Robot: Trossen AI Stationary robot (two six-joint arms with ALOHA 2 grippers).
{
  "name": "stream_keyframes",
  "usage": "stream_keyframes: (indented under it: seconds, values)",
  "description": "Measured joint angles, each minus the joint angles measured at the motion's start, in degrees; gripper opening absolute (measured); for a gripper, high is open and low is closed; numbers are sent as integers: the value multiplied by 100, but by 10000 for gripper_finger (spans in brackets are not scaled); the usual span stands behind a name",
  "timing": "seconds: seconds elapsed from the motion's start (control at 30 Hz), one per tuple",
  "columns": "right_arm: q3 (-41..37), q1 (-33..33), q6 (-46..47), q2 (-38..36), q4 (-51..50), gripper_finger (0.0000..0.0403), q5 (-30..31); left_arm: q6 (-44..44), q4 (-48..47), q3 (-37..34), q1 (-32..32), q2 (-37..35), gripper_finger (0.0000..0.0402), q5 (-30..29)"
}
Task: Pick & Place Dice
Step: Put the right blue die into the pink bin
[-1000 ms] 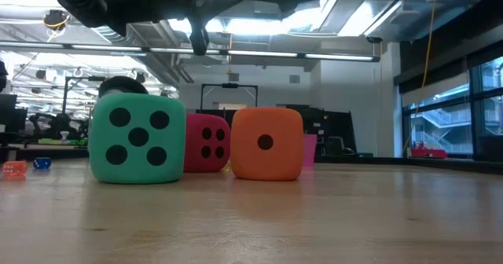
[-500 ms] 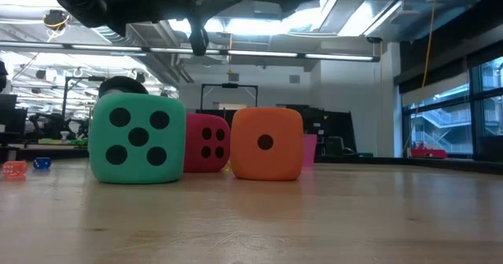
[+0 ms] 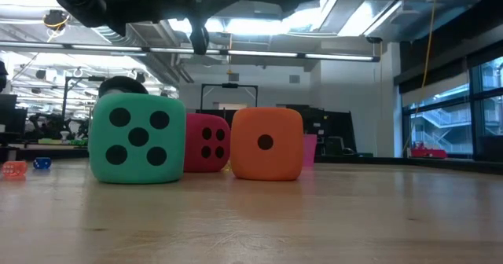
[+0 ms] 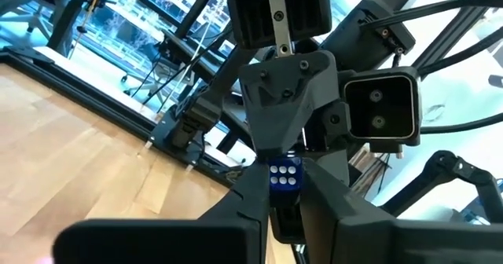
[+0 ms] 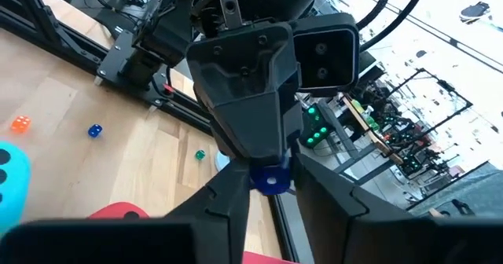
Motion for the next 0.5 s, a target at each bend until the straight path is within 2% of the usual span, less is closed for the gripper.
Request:
stream_keyframes:
  seconds: [0.2,0.5]
  values:
    - [-1,2,45,4,-20,121,-30,67,15,11,2,0,26,3]
    - [-2,2,185,4,-7,123,-99,153,4,11,2,0,25,8]
